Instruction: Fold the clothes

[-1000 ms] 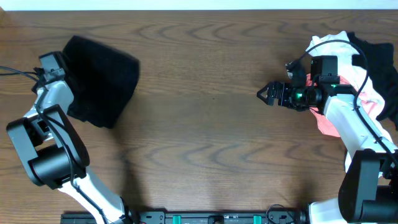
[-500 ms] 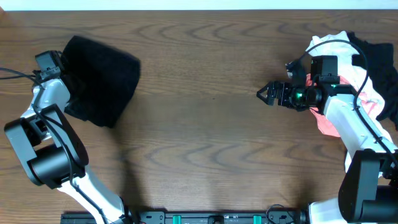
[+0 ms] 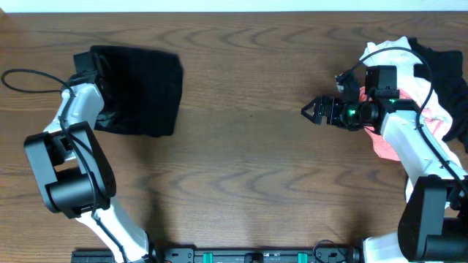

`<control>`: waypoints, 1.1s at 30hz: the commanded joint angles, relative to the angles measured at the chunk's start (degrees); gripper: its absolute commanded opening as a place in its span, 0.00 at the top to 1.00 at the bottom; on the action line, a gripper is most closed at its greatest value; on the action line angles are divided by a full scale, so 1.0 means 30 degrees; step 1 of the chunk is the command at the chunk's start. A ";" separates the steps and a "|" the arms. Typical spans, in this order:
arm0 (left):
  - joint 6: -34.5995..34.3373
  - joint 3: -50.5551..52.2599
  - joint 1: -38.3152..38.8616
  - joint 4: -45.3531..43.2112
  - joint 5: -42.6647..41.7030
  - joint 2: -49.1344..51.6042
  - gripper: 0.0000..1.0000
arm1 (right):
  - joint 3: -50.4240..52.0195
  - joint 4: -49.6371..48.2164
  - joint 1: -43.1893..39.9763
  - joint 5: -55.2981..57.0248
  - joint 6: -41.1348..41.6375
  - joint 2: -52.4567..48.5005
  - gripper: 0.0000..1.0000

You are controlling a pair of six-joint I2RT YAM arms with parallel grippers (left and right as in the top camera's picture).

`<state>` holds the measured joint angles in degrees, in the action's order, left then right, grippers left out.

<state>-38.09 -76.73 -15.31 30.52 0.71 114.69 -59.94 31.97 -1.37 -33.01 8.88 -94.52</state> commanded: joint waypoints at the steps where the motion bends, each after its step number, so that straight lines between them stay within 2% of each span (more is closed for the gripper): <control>1: -0.3257 0.1428 0.0933 -0.0087 -0.2769 0.1851 0.94 | 0.0000 0.0233 0.0102 -0.0372 -0.0525 0.0146 0.01; 12: -0.3643 0.1428 0.0874 -0.4685 -0.3373 0.1851 0.94 | 0.0000 0.0452 0.0102 -0.0372 -0.0772 0.0146 0.01; 26: -0.3599 0.1428 -0.0692 -0.6040 -0.3424 0.1843 0.94 | 0.0000 0.0474 0.0102 -0.0372 -0.0750 0.0146 0.01; 28: -0.3009 0.1421 -0.0743 -0.6390 -0.3723 0.1814 0.93 | 0.0000 0.0466 0.0102 -0.0372 -0.0758 0.0146 0.01; 31: -0.1778 0.1413 -0.0809 -0.6739 -0.4473 0.1530 0.78 | 0.0000 0.0466 0.0102 -0.0372 -0.0758 0.0146 0.01; 33: -0.1202 0.1384 -0.0801 -0.6798 -0.4583 0.1129 0.59 | 0.0000 0.0408 0.0102 -0.0372 -0.0758 0.0146 0.01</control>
<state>-45.25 -74.17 -17.08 9.47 -13.89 116.62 -59.94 33.32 -1.37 -33.08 7.55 -94.52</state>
